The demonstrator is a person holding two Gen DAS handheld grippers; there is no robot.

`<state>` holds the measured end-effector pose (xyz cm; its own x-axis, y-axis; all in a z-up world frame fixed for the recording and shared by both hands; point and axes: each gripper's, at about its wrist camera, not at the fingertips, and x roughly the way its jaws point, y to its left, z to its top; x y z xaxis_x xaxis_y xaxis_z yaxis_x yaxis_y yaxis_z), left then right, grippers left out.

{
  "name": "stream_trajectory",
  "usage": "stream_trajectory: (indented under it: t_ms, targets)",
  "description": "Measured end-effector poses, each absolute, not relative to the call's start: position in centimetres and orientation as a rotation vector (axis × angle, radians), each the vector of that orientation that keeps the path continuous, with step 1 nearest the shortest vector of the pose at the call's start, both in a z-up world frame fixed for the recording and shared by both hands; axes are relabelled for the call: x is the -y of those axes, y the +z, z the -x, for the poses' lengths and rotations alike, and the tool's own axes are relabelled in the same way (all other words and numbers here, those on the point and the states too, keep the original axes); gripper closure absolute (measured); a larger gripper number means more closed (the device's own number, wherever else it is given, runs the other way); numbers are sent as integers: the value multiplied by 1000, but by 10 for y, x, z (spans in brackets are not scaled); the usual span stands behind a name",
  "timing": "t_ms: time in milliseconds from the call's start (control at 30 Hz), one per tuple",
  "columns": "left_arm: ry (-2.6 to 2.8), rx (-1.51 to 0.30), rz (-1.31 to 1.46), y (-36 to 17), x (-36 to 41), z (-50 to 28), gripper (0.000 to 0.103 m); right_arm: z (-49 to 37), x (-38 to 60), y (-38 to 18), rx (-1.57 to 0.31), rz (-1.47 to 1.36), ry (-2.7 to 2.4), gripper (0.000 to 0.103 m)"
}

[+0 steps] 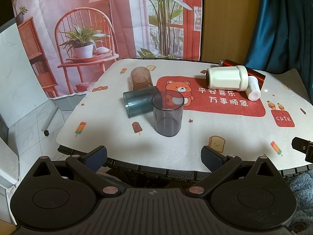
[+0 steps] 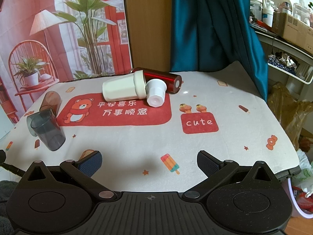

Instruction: Flip cup upright

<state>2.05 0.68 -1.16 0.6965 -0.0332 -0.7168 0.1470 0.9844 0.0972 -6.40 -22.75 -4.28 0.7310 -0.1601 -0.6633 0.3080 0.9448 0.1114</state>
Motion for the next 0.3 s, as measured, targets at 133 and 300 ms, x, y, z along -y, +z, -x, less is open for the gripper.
stream_trajectory:
  t_ms: [133,300]
  targets:
    - [-101,-794,-151,-12,-7,-20,0,63,228,-42,-707,-221,-260,0]
    - [-101,-795,-152,-12,-7,-20,0,62,228,-41,-707,-221,-260,0]
